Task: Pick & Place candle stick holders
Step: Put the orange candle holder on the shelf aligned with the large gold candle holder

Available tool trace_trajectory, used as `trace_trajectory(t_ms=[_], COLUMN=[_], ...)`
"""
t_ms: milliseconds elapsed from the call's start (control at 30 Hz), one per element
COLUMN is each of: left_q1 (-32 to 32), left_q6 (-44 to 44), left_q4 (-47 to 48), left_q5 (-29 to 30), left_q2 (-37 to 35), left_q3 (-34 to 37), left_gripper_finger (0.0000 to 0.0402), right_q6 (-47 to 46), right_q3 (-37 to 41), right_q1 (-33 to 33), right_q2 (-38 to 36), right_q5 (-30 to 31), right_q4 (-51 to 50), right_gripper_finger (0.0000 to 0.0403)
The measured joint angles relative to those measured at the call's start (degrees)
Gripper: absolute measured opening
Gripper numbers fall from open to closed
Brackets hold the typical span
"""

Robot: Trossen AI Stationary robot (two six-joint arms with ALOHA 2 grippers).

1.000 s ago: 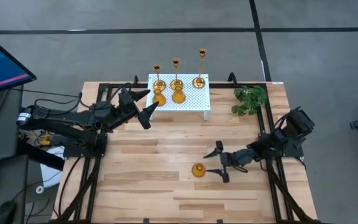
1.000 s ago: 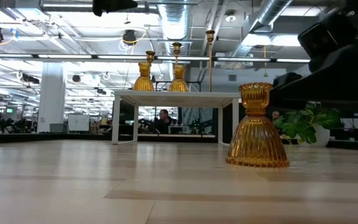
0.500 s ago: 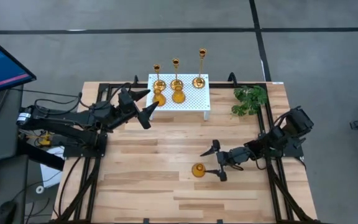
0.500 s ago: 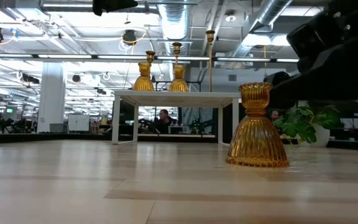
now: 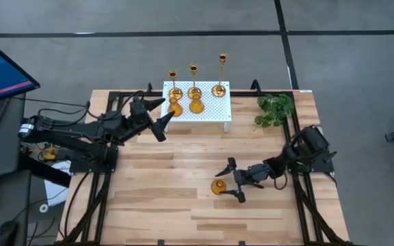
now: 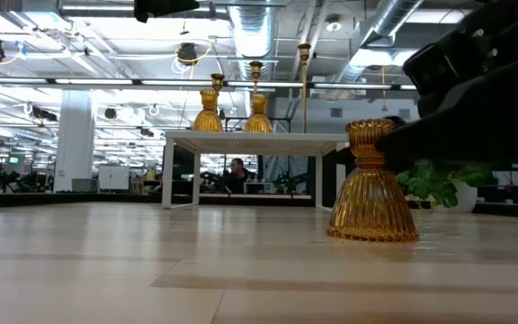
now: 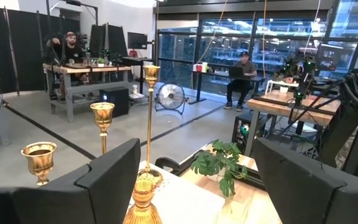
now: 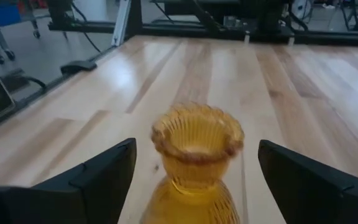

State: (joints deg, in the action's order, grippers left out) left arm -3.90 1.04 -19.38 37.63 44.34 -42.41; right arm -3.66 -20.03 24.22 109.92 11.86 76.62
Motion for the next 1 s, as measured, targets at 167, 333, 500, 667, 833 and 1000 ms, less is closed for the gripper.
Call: trace_trajectory(t_ms=[167,333,500,667,833,1000], left_q1=[0.0,0.0,0.0,0.0,0.0,0.0], left_q6=[0.0,0.1,0.1,0.1,0.1,0.0], left_q4=[0.0,0.0,0.0,0.0,0.0,0.0], left_q5=[0.0,0.0,0.0,0.0,0.0,0.0], left_q2=[0.0,0.0,0.0,0.0,0.0,0.0], left_q3=[0.0,0.0,0.0,0.0,0.0,0.0], left_gripper_finger=[0.0315,0.0315,0.0315,0.0315,0.0315,0.0315], right_q6=[-0.3,0.5,0.6,-0.7,-0.7,-0.9], right_q3=[0.1,-0.4,-1.1,-1.1,-1.1,-1.0], right_q1=[-0.5,-0.8,-2.6,-3.1,-3.1,-3.6], right_q2=[0.9,1.0,1.0,1.0,1.0,-0.5], right_q5=[0.0,-0.5,-4.6,-6.1,-6.0,-5.1], right_q4=[0.3,0.5,0.5,0.5,0.5,0.1], right_gripper_finger=[0.0305,0.0273,0.0232,0.0142,0.0121,0.0121])
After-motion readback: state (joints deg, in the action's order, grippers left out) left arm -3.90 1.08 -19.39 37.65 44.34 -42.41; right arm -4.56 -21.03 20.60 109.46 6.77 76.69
